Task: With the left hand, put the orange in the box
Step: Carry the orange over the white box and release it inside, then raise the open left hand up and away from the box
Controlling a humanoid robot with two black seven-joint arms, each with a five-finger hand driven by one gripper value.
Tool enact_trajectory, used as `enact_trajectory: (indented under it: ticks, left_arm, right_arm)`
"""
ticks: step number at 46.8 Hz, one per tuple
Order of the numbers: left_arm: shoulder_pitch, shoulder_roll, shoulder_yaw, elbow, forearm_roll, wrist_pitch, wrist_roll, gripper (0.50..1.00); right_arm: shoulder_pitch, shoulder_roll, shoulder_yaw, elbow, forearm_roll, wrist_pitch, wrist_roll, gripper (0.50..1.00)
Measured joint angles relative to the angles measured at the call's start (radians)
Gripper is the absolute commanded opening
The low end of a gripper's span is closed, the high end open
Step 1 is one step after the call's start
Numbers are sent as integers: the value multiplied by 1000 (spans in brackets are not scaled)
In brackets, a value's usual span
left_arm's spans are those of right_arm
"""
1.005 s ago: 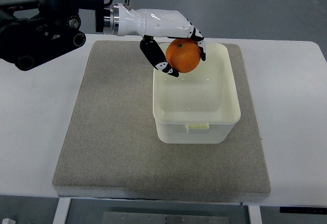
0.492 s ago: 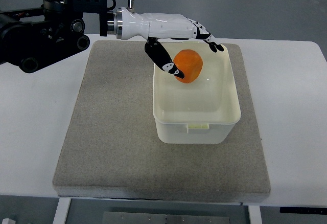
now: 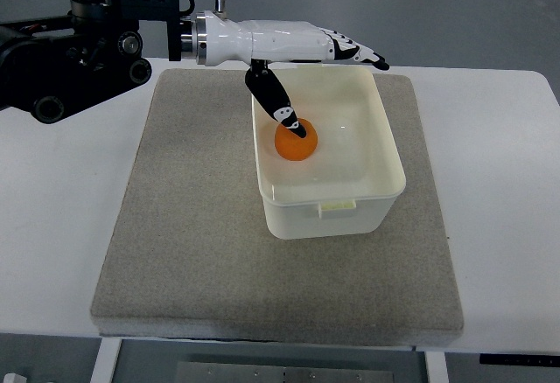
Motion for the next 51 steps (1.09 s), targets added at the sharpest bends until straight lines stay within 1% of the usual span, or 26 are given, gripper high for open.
enact_trajectory:
  ticks: [8, 19, 32, 40, 51]
  left_arm:
    - [0, 5, 0, 31, -8, 11, 1, 984]
    - [15, 7, -1, 152, -9, 25, 2, 979]
    - [58, 1, -3, 328, -16, 121, 3, 979]
    - [81, -4, -3, 405, -56, 177, 4, 979]
    - [116, -5, -2, 487, -144, 198, 6, 975]
  right_arm:
    - [0, 0, 0, 0, 0, 0, 0, 932]
    - [0, 0, 0, 0, 0, 0, 1, 932]
    - [0, 0, 0, 0, 0, 0, 0, 932]
    - [0, 0, 0, 0, 0, 0, 0, 932]
    - [0, 0, 0, 0, 0, 0, 0, 932]
